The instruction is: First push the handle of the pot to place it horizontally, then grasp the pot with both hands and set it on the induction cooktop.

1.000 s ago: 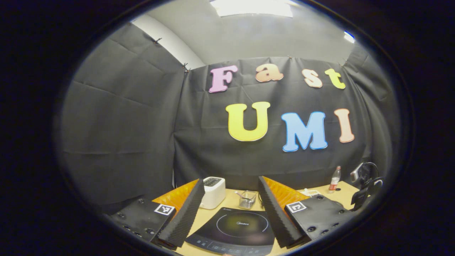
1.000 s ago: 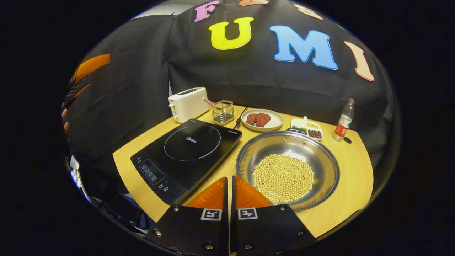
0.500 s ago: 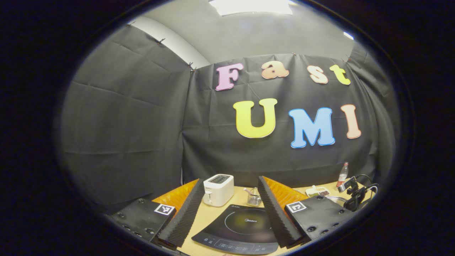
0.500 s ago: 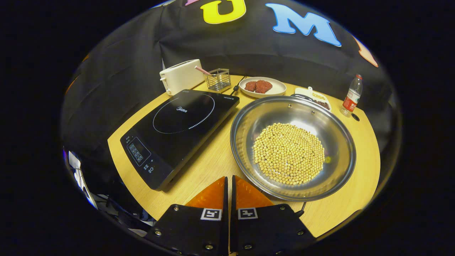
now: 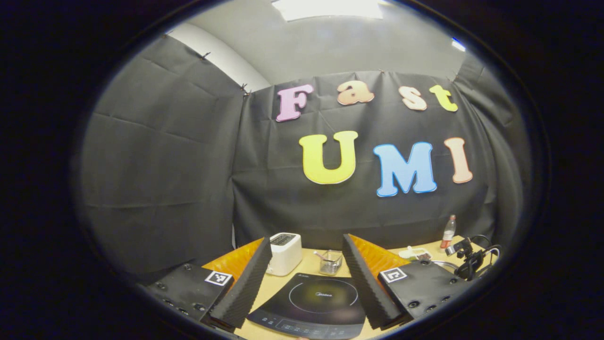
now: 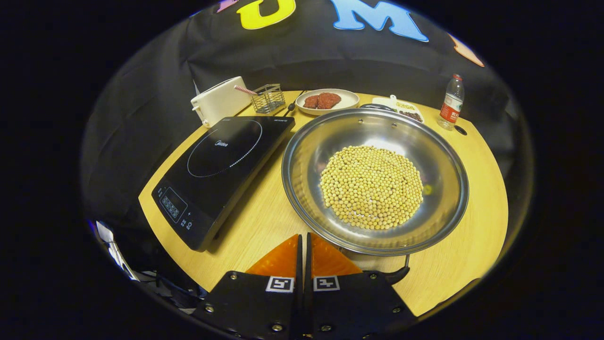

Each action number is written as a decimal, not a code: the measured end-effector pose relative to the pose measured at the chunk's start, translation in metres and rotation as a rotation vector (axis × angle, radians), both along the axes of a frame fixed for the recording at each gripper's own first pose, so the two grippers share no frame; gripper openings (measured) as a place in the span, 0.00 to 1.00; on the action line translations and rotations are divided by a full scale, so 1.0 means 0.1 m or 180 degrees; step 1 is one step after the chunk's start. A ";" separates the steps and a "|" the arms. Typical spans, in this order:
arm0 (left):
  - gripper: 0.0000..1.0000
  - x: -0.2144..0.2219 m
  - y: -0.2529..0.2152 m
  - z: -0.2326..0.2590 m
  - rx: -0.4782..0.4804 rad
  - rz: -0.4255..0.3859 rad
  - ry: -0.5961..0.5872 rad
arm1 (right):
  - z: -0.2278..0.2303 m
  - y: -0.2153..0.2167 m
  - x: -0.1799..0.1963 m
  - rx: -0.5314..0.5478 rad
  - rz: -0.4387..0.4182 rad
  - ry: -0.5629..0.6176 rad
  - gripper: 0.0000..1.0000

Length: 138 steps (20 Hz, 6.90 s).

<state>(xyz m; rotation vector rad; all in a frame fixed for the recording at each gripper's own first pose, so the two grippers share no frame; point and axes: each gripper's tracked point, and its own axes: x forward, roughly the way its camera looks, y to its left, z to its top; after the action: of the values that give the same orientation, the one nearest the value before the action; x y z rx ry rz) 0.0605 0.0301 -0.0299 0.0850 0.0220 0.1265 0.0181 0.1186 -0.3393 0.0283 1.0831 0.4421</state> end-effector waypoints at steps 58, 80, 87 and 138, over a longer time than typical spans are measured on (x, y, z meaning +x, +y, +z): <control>0.99 0.94 -1.74 -1.08 0.0106 -0.0070 0.0697 | -0.49 -2.36 1.46 -0.1341 -0.0112 -0.0861 0.01; 0.99 2.06 -2.54 -3.16 -0.0315 -0.1048 0.2105 | -0.06 -2.40 1.84 -0.0443 -0.1477 -0.0965 0.97; 0.99 2.12 -2.50 -3.56 -0.0260 -0.0896 0.2404 | -0.38 -2.43 1.97 -0.0421 -0.1503 -0.0731 0.98; 0.58 1.80 0.35 -2.77 -0.0396 -0.0699 0.2096 | 0.38 0.23 1.05 -0.0438 -0.1429 -0.0865 0.49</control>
<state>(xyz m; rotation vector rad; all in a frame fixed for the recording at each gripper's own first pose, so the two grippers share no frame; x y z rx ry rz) 0.2407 0.0655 -0.3066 0.0013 0.6754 -0.1271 0.1232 0.1416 -0.3010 0.0855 0.8054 -0.0346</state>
